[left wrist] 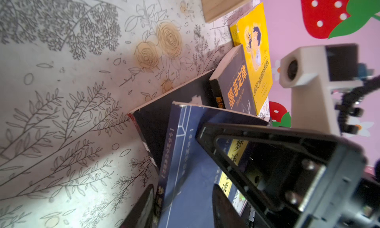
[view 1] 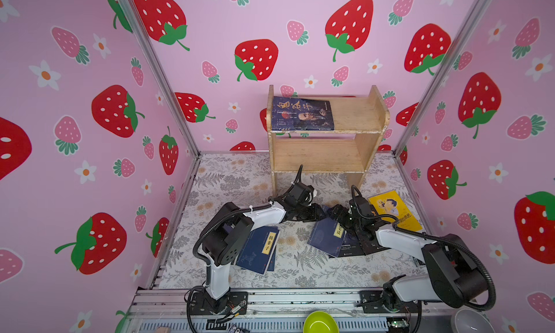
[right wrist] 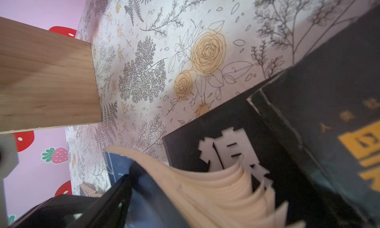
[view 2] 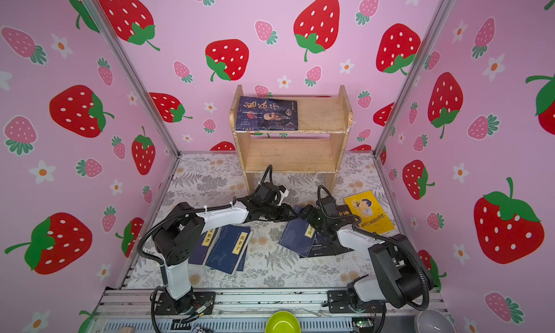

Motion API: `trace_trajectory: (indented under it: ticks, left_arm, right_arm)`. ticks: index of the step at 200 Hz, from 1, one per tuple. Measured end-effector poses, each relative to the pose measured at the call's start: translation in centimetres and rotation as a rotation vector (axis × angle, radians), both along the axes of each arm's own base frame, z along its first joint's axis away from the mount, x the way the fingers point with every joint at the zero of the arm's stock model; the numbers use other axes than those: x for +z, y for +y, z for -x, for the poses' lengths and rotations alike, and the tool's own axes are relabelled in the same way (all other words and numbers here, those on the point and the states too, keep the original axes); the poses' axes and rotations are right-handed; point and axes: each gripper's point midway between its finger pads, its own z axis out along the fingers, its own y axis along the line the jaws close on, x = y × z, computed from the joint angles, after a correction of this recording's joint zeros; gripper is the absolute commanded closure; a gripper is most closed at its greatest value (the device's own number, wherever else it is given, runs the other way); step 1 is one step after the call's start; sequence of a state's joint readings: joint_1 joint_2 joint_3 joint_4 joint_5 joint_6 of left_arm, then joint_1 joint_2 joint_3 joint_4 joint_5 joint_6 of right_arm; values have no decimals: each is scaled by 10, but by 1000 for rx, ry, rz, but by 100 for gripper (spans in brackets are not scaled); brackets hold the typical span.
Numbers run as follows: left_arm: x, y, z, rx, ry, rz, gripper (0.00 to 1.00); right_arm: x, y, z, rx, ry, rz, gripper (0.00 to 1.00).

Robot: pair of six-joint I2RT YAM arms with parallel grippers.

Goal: Stacking books/files
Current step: Pick up the book from the book.

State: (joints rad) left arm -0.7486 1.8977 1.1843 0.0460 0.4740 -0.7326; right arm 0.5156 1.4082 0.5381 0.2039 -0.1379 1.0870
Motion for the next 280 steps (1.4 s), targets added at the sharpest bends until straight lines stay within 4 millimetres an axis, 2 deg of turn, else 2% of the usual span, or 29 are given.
trace_trajectory:
  ticks: [39,76,102,147,188,195,214,236,259,280]
  left_arm:
    - [21,-9,-1,25,11,105,56]
    - [20,-11,1,50,57,136,57]
    - [16,-12,2,61,81,142,62]
    - [9,-18,15,45,90,119,81]
    - [4,-11,20,77,100,60,93]
    - [7,-10,22,80,94,52,100]
    - [20,-8,28,92,65,50,100]
    - [49,-2,32,116,9,61,100]
    - [91,10,35,165,-70,84,100]
    - [133,31,34,239,-154,111,100]
  right_arm:
    - [3,1,-9,31,-30,-28,10]
    - [4,3,-17,47,-47,-60,11]
    - [4,6,-19,63,-57,-65,12]
    - [5,12,-16,103,-53,-72,13]
    - [11,12,-14,107,-41,-75,13]
    - [14,11,-13,108,-41,-78,12]
    - [27,7,-14,103,-50,-85,10]
    - [52,-2,-17,85,-89,-107,7]
    - [88,-16,-23,54,-159,-139,4]
    - [125,-23,-27,43,-233,-173,0]
